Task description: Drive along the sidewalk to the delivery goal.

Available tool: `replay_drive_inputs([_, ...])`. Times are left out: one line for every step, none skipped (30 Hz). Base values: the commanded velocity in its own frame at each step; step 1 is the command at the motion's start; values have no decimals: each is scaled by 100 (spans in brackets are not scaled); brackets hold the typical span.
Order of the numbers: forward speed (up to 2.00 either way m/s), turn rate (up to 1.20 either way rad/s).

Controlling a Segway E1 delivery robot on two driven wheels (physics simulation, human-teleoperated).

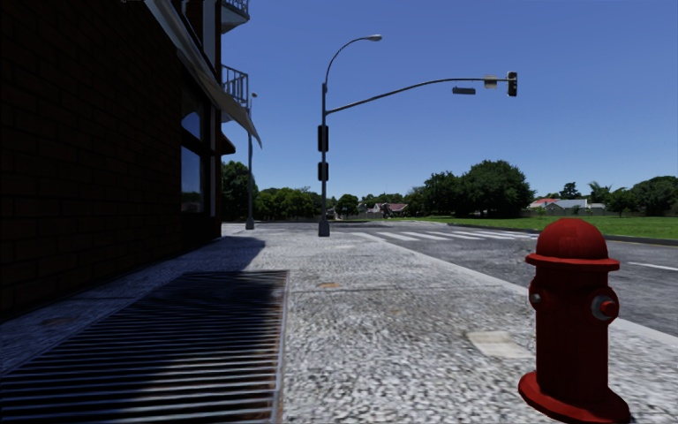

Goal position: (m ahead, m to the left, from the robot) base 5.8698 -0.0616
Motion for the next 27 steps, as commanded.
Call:
replay_drive_inputs([200,0])
replay_drive_inputs([200,0])
replay_drive_inputs([200,0])
replay_drive_inputs([200,0])
replay_drive_inputs([200,0])
replay_drive_inputs([200,0])
replay_drive_inputs([200,0])
replay_drive_inputs([200,0])
replay_drive_inputs([200,0])
replay_drive_inputs([200,0])
replay_drive_inputs([200,0])
replay_drive_inputs([200,0])
replay_drive_inputs([200,0])
replay_drive_inputs([200,0])
replay_drive_inputs([200,0])
replay_drive_inputs([200,0])
replay_drive_inputs([200,0])
replay_drive_inputs([200,0])
replay_drive_inputs([200,0])
replay_drive_inputs([200,0])
replay_drive_inputs([200,0])
replay_drive_inputs([200,0])
replay_drive_inputs([200,0])
replay_drive_inputs([200,0])
replay_drive_inputs([200,0])
replay_drive_inputs([200,0])
replay_drive_inputs([200,0])
